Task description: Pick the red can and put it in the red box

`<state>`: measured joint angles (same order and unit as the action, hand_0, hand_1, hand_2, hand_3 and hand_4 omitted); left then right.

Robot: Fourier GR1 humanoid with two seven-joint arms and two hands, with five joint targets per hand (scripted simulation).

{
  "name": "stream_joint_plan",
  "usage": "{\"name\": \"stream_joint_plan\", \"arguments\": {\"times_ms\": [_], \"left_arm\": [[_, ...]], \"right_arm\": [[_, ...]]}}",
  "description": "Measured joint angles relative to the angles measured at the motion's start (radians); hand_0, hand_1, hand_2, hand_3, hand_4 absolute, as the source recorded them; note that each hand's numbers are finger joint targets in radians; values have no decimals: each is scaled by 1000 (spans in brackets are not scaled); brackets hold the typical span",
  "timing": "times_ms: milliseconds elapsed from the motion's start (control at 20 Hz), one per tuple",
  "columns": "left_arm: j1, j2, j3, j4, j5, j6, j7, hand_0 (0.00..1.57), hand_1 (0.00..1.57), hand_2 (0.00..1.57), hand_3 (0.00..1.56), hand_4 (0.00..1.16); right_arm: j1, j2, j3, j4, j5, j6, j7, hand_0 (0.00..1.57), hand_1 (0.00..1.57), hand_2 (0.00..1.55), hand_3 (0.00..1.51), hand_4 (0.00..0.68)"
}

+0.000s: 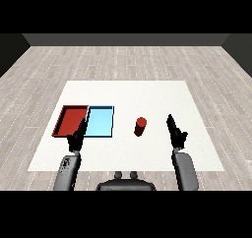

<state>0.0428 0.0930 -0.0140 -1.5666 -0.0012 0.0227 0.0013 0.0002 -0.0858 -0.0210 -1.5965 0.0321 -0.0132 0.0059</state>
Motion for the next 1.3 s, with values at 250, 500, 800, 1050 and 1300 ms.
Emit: {"name": "stream_joint_plan", "arguments": {"times_ms": [250, 500, 800, 1050, 1300], "left_arm": [[-14, -4, 18, -2, -12, -4, -3, 0, 0, 0, 0, 0], [-40, -27, 43, -51, 14, -6, -176, 0, 0, 0, 0, 0], [-40, -36, 65, -47, 40, -28, -311, 0, 0, 0, 0, 0], [-24, -31, 74, -53, 55, -52, -344, 0, 0, 0, 0, 0], [-33, -34, 84, -16, 46, -55, -396, 0, 0, 0, 0, 0]], "right_arm": [[0, 7, 1, 15, 7, 12, 10, 0, 0, 0, 0, 0], [-11, 39, 2, -23, -64, 63, -99, 0, 0, 0, 0, 0], [4, 34, -12, 23, -104, 134, -245, 0, 0, 0, 0, 0], [4, 41, -15, 27, -106, 132, -268, 0, 0, 0, 0, 0], [-13, 35, -29, 37, -117, 135, -273, 0, 0, 0, 0, 0]]}}
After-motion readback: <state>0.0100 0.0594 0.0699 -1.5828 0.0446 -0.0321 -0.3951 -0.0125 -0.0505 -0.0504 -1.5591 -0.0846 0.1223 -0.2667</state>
